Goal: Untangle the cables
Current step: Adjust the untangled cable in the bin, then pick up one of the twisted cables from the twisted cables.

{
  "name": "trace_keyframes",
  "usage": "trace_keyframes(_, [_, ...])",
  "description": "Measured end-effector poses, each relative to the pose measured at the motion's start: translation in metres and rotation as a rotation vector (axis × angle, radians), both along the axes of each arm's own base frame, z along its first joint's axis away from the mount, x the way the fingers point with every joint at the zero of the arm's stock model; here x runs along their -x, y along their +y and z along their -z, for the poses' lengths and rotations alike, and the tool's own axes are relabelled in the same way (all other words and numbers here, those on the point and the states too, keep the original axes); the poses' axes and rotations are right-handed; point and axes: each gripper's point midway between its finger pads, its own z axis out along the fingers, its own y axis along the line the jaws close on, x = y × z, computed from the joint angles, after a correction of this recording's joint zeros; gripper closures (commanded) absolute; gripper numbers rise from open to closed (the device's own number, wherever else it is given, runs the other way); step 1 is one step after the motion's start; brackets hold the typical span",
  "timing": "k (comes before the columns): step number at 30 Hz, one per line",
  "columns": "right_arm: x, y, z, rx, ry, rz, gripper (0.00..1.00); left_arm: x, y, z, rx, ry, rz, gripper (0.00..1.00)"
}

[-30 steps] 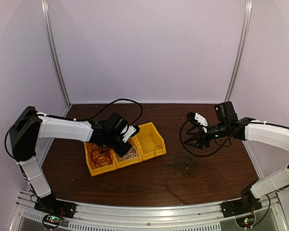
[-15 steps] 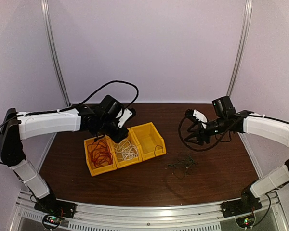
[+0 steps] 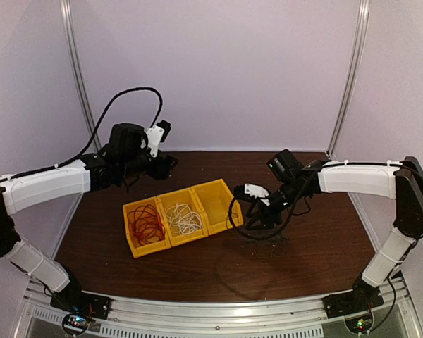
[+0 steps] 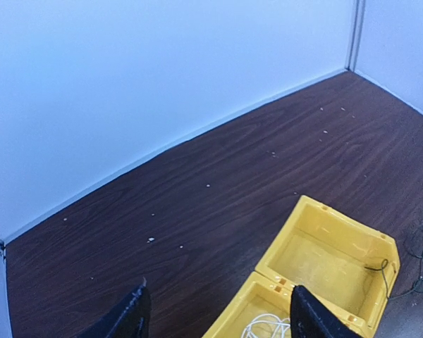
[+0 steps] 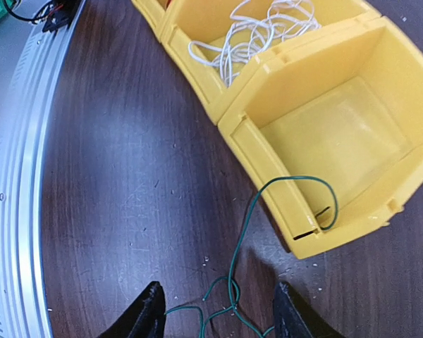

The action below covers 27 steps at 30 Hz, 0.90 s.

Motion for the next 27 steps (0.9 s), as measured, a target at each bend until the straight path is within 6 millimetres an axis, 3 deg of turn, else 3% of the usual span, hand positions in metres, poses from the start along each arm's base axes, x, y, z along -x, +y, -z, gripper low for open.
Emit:
trace_keyframes(4, [0.008, 0.004, 0.032, 0.07, 0.069, -0.015, 0.48, -0.007, 0.034, 0.002, 0.08, -0.013, -0.063, 0.31])
trace_keyframes(8, [0.008, 0.006, 0.05, 0.112, 0.098, -0.011, 0.47, 0.003, 0.046, -0.004, 0.143, -0.031, -0.071, 0.32])
trace_keyframes(16, [0.001, 0.017, 0.073, 0.151, 0.092, 0.006, 0.48, 0.012, 0.049, -0.045, 0.252, -0.126, -0.038, 0.33])
trace_keyframes(27, [-0.009, 0.026, 0.09, 0.164, 0.105, 0.037, 0.5, 0.016, 0.046, -0.05, 0.272, -0.134, -0.008, 0.34])
